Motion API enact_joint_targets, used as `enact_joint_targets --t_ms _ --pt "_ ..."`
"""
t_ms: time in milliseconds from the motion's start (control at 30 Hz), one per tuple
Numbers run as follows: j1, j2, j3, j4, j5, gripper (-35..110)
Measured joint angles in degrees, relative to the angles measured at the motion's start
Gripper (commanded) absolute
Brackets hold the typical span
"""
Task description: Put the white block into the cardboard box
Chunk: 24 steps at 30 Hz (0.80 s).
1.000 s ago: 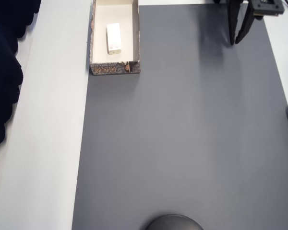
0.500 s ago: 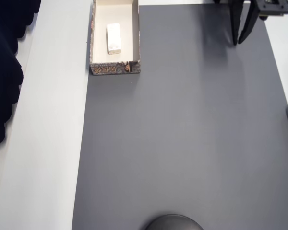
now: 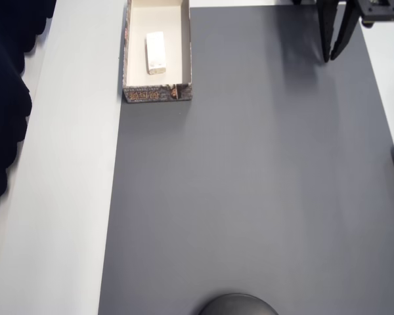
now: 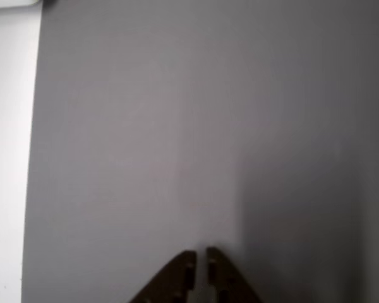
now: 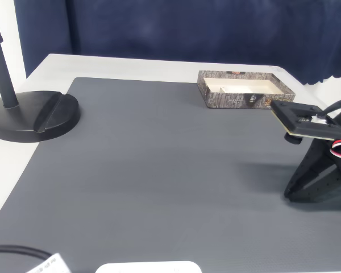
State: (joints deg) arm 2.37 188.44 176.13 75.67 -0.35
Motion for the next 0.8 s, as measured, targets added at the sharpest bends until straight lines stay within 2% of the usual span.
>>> enact_joint_targets --t_ms 800 --pt "-1.0 0.0 0.0 0.0 0.0 -1"
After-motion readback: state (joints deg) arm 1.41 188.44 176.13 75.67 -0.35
